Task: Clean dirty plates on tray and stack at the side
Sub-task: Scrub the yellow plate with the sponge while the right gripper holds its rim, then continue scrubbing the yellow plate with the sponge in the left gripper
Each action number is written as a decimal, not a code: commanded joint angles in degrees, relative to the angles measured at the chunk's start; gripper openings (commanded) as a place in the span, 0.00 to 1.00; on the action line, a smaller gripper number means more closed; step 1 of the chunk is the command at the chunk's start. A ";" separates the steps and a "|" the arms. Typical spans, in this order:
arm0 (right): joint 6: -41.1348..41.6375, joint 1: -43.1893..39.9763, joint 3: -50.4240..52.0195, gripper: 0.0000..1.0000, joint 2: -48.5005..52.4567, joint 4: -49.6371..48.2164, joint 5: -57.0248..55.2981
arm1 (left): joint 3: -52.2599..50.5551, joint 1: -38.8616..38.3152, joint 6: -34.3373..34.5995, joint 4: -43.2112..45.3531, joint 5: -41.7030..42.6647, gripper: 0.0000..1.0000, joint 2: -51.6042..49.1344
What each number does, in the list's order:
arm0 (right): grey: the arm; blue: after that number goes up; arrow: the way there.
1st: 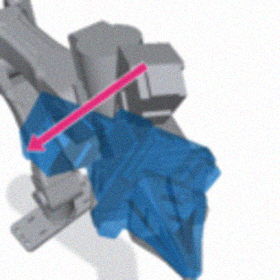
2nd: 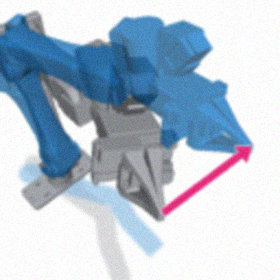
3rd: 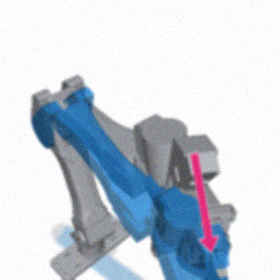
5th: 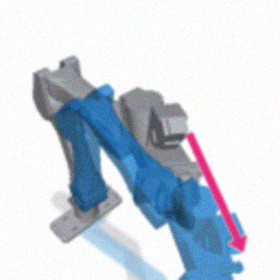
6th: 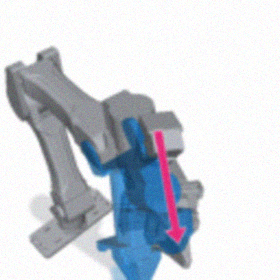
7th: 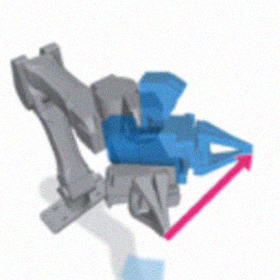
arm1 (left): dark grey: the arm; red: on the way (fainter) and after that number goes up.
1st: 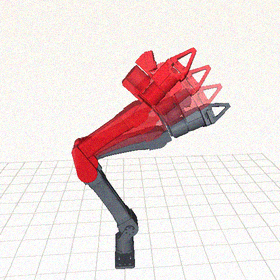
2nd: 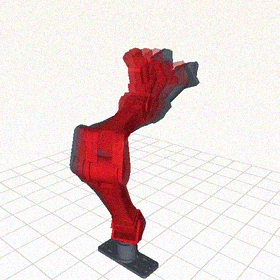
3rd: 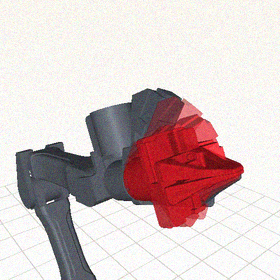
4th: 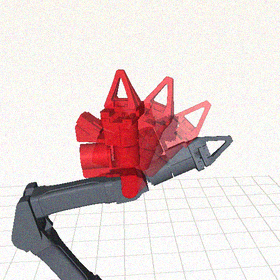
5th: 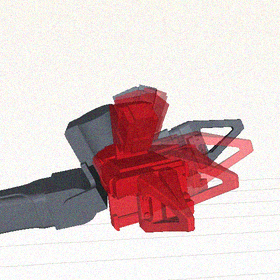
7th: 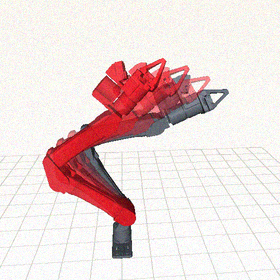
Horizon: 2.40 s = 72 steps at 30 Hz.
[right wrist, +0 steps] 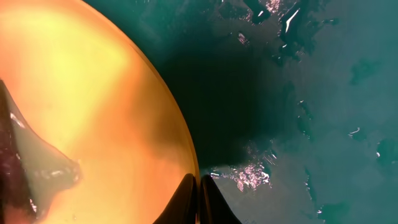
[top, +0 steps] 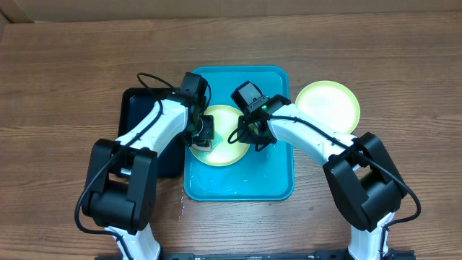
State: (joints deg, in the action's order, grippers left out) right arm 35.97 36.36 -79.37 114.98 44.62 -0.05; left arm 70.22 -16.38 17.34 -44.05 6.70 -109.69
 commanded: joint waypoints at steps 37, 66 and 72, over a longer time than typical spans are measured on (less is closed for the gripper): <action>-0.15 -0.04 1.84 0.04 0.20 -1.57 0.13 | 2.51 -1.99 -0.66 -2.25 4.17 0.04 -5.40; -0.15 -0.04 2.08 0.04 0.20 -1.95 0.11 | 9.05 -1.01 0.31 -7.67 -4.00 0.04 0.17; -0.15 -0.04 2.08 0.04 0.20 -1.92 0.11 | 3.39 -1.01 1.46 -3.58 -4.39 0.04 -0.17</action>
State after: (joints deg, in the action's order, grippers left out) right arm 35.97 36.32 -78.41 114.98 42.87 -0.16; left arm 76.20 -17.17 17.06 -48.99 4.16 -109.62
